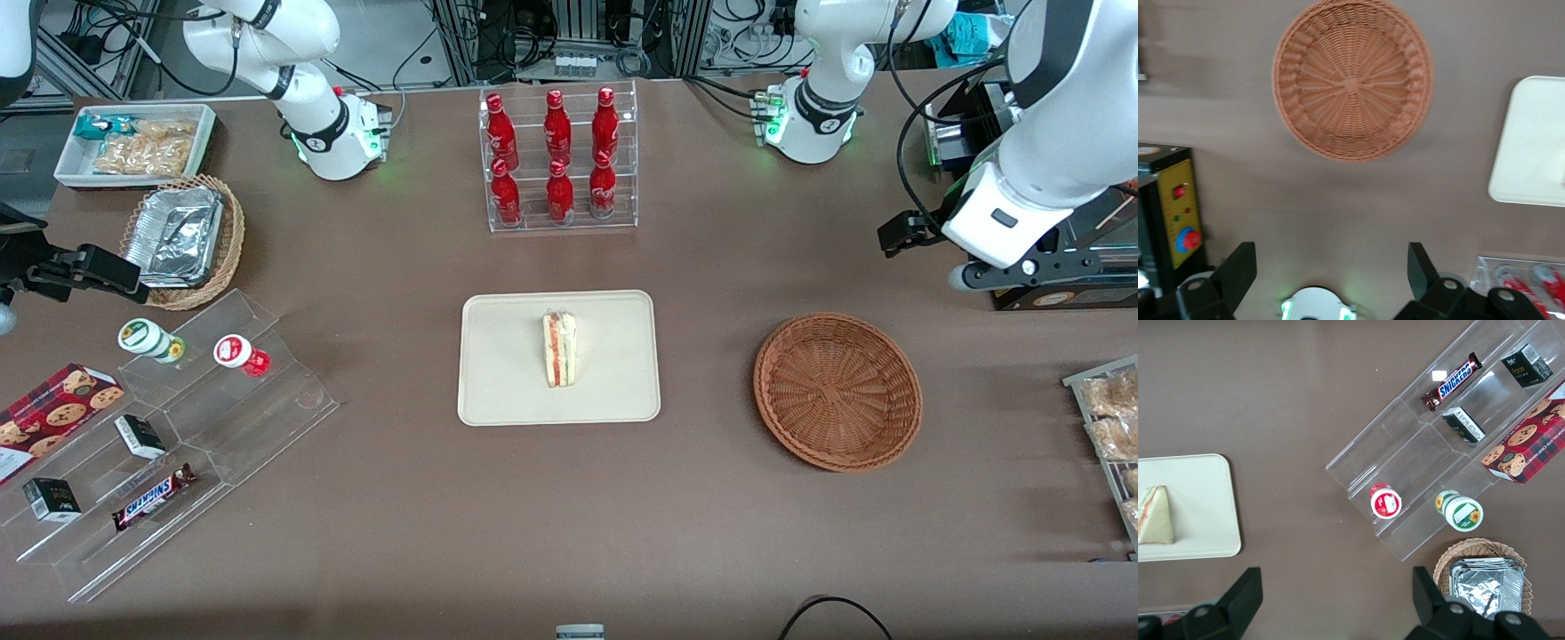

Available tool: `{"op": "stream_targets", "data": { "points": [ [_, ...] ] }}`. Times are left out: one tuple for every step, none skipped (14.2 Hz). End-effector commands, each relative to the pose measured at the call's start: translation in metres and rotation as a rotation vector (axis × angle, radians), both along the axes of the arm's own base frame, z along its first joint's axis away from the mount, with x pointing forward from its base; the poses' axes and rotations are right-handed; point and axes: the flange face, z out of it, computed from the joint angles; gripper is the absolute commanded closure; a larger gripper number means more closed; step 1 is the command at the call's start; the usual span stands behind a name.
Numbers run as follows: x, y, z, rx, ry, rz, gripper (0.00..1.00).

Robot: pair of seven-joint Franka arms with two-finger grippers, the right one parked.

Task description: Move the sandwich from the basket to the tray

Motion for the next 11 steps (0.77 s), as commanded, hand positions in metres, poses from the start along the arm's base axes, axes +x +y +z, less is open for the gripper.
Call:
{"op": "stream_targets", "data": {
  "points": [
    [-0.002,0.013,0.017,-0.037,-0.025,0.017,0.00],
    [-0.001,0.013,0.020,-0.038,-0.032,0.019,0.00],
    [-0.001,0.014,0.024,-0.037,-0.039,0.020,0.00],
    [0.000,0.013,0.025,-0.032,-0.044,0.018,0.00],
    [0.000,0.014,0.025,-0.029,-0.045,0.018,0.00],
    [0.001,0.014,0.026,-0.028,-0.046,0.018,0.00],
    [0.001,0.015,0.026,-0.028,-0.048,0.019,0.00],
    [0.002,0.015,0.026,-0.024,-0.049,0.019,0.00],
    [0.002,0.015,0.026,-0.024,-0.050,0.018,0.00],
    [0.002,0.016,0.029,-0.027,-0.059,0.018,0.00],
    [0.004,0.015,0.037,-0.030,-0.081,0.018,0.00]
  ]
}}
